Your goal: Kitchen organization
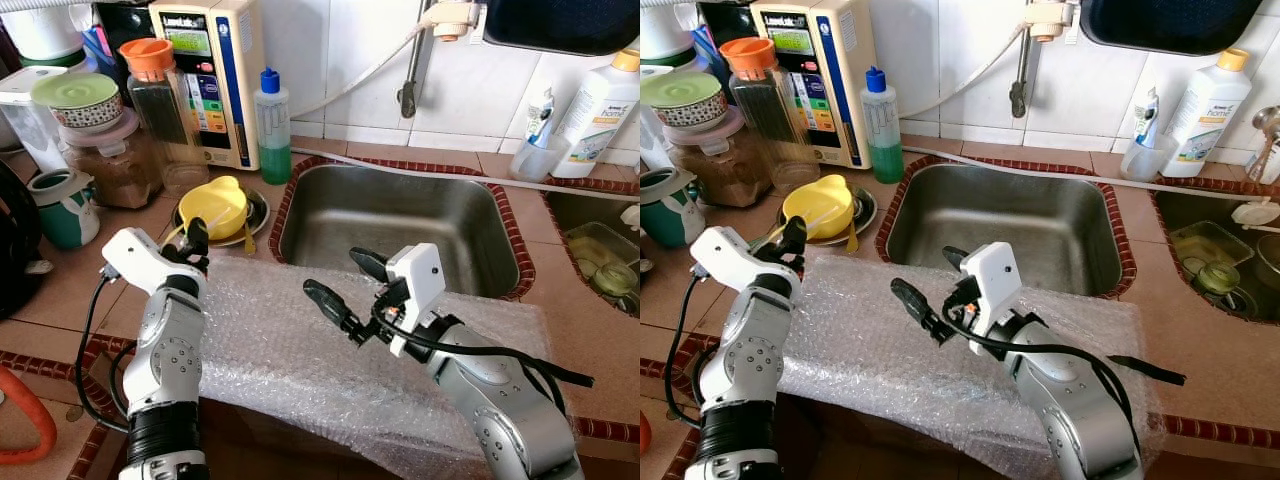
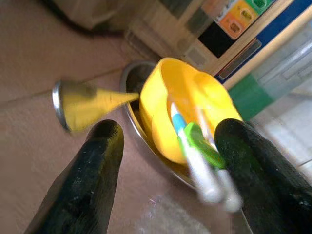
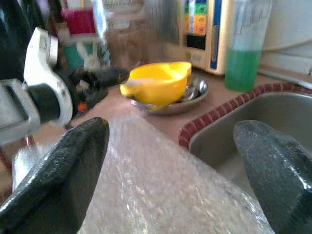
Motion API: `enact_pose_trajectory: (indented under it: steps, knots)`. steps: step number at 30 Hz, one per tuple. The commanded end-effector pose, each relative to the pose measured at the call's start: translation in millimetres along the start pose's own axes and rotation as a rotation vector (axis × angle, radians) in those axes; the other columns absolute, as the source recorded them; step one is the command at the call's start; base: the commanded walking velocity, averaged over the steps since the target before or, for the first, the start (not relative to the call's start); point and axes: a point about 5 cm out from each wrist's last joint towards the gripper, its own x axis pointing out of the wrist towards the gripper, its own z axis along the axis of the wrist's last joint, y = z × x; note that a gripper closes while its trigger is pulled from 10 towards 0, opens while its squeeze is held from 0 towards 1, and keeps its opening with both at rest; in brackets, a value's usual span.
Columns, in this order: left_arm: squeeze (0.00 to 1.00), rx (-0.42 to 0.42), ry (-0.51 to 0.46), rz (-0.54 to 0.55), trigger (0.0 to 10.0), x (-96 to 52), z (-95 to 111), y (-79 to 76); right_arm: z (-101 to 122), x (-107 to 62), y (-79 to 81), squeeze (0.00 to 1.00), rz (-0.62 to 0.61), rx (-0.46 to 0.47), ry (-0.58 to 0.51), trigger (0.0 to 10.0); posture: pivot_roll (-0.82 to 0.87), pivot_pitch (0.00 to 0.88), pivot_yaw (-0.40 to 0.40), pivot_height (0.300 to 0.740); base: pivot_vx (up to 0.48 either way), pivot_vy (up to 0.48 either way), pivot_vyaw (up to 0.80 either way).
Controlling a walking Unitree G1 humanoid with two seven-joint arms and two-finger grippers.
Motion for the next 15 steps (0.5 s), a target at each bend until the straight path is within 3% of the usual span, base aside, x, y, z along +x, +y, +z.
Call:
enact_pose_trajectory:
  steps: [1,4,5,6,7,8,9,11,12,15]
  knots:
    - [0.00,0.030,0.004,-0.011,10.0,1.0,3.3,-3.1,0.7,2.9,3.2,0.00,0.003,-0.002,-0.003,10.0,0.04,0.000,0.080,0.740,0.000,0.000,0.00]
    - [0.00,0.015,0.007,-0.020,10.0,1.6,3.1,-4.4,0.9,3.0,3.3,0.00,0.000,-0.002,-0.003,10.0,0.04,0.000,0.083,0.740,0.000,0.000,0.00]
    - [0.00,0.011,0.008,-0.020,7.8,1.7,2.9,-4.5,0.9,2.9,3.4,0.00,-0.001,-0.003,-0.003,10.0,0.04,0.000,0.083,0.740,0.000,0.000,0.00]
    - [0.00,0.005,0.009,-0.022,3.8,1.8,2.7,-5.0,0.8,2.9,3.4,0.00,-0.002,-0.003,-0.003,10.0,0.04,0.000,0.083,0.740,0.000,0.000,0.00]
    - [0.00,-0.002,0.007,-0.030,2.3,1.8,2.7,-6.3,0.8,2.9,3.5,0.00,-0.002,-0.003,-0.003,10.0,0.04,0.000,0.083,0.740,0.000,0.000,0.00]
    - [0.00,-0.006,0.005,-0.035,2.3,1.8,2.8,-7.2,0.7,3.0,3.5,0.00,-0.002,-0.003,-0.002,10.0,0.04,0.000,0.083,0.740,0.000,0.000,0.00]
    - [0.00,-0.013,0.006,-0.044,0.0,1.4,2.9,-8.8,0.7,3.0,3.7,0.00,-0.003,-0.003,-0.002,10.0,0.04,0.000,0.083,0.740,0.000,0.000,0.00]
    - [0.00,-0.007,0.011,-0.043,0.0,0.9,2.8,-9.3,0.7,2.8,3.9,0.00,-0.003,-0.003,-0.002,10.0,0.04,0.000,0.082,0.740,0.000,0.000,0.00]
    - [0.00,-0.002,0.014,-0.041,3.9,0.8,2.4,-8.8,0.7,2.8,4.0,0.00,-0.002,-0.003,-0.002,10.0,0.04,0.000,0.082,0.740,0.000,0.000,0.00]
    - [0.00,0.000,0.017,-0.039,4.8,0.6,2.0,-8.2,0.6,2.8,4.0,0.00,-0.001,-0.002,-0.001,10.0,0.04,0.000,0.080,0.740,0.000,0.000,0.00]
